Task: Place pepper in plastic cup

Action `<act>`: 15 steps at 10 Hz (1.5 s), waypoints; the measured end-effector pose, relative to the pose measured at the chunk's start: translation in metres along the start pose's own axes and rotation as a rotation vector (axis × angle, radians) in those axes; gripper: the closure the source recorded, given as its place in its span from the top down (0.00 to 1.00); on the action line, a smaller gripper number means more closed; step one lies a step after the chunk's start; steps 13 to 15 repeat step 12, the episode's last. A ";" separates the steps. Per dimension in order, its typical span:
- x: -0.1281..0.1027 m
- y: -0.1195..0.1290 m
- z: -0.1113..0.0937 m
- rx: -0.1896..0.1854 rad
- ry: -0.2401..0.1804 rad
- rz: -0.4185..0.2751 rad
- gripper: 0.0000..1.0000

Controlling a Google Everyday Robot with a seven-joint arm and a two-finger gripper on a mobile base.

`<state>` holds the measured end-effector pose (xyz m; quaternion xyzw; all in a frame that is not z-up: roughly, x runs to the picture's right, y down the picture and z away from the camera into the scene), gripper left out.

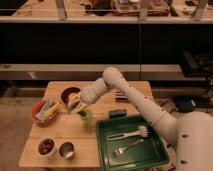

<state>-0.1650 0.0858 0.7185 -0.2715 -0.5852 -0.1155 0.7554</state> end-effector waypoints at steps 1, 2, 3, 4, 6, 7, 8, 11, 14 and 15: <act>0.003 0.001 0.001 0.001 0.007 -0.003 0.21; 0.008 0.001 0.000 0.004 0.011 -0.011 0.31; 0.012 0.001 -0.001 0.005 0.013 -0.024 0.43; 0.017 0.000 0.000 0.002 0.012 -0.031 0.53; 0.023 0.000 0.003 -0.003 0.005 -0.049 0.73; 0.024 0.001 0.002 0.002 0.000 -0.066 0.79; 0.024 0.002 -0.002 0.006 -0.002 -0.084 0.80; 0.020 0.002 -0.019 0.010 0.020 -0.147 0.80; 0.022 0.004 -0.019 0.011 0.020 -0.144 0.80; 0.022 0.004 -0.019 0.011 0.020 -0.144 0.80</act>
